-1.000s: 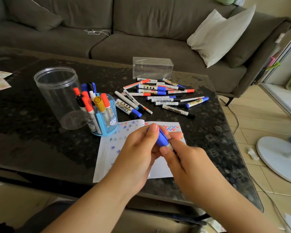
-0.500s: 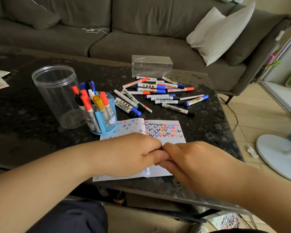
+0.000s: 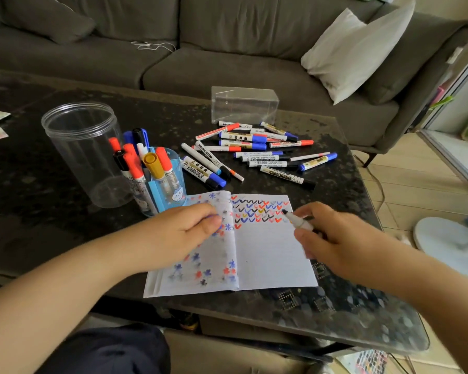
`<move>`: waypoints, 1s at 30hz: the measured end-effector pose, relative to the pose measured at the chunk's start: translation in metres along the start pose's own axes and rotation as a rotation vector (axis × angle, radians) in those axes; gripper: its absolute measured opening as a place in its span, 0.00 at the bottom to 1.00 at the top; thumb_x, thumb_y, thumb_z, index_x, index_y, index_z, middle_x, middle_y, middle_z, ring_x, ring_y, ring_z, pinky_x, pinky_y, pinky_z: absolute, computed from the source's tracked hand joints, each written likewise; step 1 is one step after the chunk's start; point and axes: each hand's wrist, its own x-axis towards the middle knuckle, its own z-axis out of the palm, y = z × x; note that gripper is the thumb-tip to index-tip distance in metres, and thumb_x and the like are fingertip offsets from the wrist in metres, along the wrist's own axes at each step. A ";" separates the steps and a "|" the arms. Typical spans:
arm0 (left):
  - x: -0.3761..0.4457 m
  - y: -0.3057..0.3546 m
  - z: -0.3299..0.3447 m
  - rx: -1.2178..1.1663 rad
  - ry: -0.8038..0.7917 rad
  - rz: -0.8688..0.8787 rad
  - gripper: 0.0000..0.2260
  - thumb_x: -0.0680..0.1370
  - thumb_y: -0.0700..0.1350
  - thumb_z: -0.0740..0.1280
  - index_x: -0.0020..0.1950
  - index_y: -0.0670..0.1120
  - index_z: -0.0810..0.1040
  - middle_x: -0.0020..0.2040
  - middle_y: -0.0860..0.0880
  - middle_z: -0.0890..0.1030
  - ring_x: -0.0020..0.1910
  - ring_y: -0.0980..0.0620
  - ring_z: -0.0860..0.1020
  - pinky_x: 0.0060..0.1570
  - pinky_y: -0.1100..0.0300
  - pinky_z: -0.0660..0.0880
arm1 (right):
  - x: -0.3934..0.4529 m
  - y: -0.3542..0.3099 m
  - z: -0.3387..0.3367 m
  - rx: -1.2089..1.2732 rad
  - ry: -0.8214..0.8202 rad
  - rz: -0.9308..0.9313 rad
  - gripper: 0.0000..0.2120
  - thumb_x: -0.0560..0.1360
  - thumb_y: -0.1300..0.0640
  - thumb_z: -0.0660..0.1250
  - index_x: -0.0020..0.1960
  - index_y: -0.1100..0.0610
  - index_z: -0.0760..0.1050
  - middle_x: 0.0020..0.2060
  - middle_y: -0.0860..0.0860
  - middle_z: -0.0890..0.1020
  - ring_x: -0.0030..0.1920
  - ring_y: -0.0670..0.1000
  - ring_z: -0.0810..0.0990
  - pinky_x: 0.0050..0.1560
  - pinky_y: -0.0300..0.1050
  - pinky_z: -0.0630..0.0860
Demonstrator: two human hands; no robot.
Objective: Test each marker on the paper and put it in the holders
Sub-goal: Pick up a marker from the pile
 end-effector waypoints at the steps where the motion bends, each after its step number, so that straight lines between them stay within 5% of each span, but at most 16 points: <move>1: 0.002 -0.002 0.005 0.053 0.015 -0.034 0.09 0.79 0.56 0.56 0.50 0.55 0.72 0.43 0.55 0.77 0.42 0.57 0.76 0.45 0.57 0.75 | 0.004 -0.003 0.006 0.122 -0.029 0.016 0.13 0.79 0.49 0.58 0.62 0.48 0.66 0.39 0.43 0.82 0.36 0.45 0.79 0.41 0.43 0.78; 5: 0.008 -0.011 0.018 0.106 0.098 -0.117 0.09 0.79 0.50 0.62 0.58 0.55 0.73 0.52 0.57 0.74 0.44 0.59 0.74 0.41 0.69 0.70 | 0.019 -0.010 0.030 0.598 -0.046 0.134 0.13 0.78 0.56 0.63 0.61 0.48 0.64 0.44 0.46 0.85 0.39 0.48 0.81 0.43 0.40 0.79; 10: 0.031 -0.022 0.029 0.146 0.238 -0.174 0.12 0.77 0.47 0.66 0.60 0.51 0.77 0.55 0.51 0.73 0.52 0.54 0.73 0.50 0.64 0.67 | 0.038 -0.015 0.045 1.178 0.051 0.183 0.05 0.79 0.60 0.60 0.51 0.57 0.74 0.43 0.59 0.85 0.31 0.49 0.78 0.34 0.37 0.77; 15: 0.049 -0.028 0.044 0.139 0.280 -0.160 0.14 0.77 0.44 0.66 0.63 0.51 0.76 0.59 0.50 0.72 0.55 0.52 0.73 0.51 0.64 0.67 | 0.054 -0.010 0.057 1.628 0.023 0.221 0.11 0.78 0.68 0.56 0.52 0.62 0.77 0.40 0.63 0.83 0.29 0.48 0.78 0.31 0.36 0.78; 18: 0.052 -0.029 0.045 0.065 0.336 -0.154 0.14 0.76 0.44 0.67 0.62 0.50 0.77 0.58 0.52 0.75 0.53 0.54 0.74 0.54 0.64 0.68 | 0.061 0.000 0.070 1.577 0.004 0.132 0.10 0.77 0.70 0.58 0.51 0.59 0.74 0.36 0.58 0.81 0.32 0.49 0.77 0.35 0.39 0.78; 20: 0.053 -0.028 0.043 0.031 0.379 -0.136 0.11 0.74 0.44 0.69 0.56 0.50 0.79 0.53 0.52 0.78 0.49 0.55 0.75 0.51 0.63 0.71 | 0.068 0.004 0.078 1.332 0.065 0.071 0.02 0.77 0.59 0.63 0.47 0.54 0.74 0.33 0.54 0.78 0.32 0.49 0.73 0.36 0.41 0.74; 23: 0.056 -0.028 0.043 0.029 0.393 -0.123 0.08 0.73 0.44 0.70 0.52 0.51 0.78 0.48 0.54 0.77 0.47 0.55 0.76 0.48 0.61 0.71 | 0.081 0.011 0.087 0.946 0.279 0.100 0.13 0.80 0.47 0.57 0.42 0.48 0.77 0.28 0.50 0.72 0.30 0.47 0.67 0.33 0.41 0.65; 30: 0.060 -0.033 0.051 0.163 0.289 -0.115 0.07 0.76 0.45 0.67 0.53 0.52 0.76 0.51 0.54 0.74 0.47 0.55 0.72 0.49 0.60 0.71 | 0.102 0.017 0.096 0.760 0.449 0.126 0.09 0.76 0.57 0.66 0.37 0.56 0.76 0.23 0.44 0.72 0.25 0.41 0.66 0.27 0.33 0.63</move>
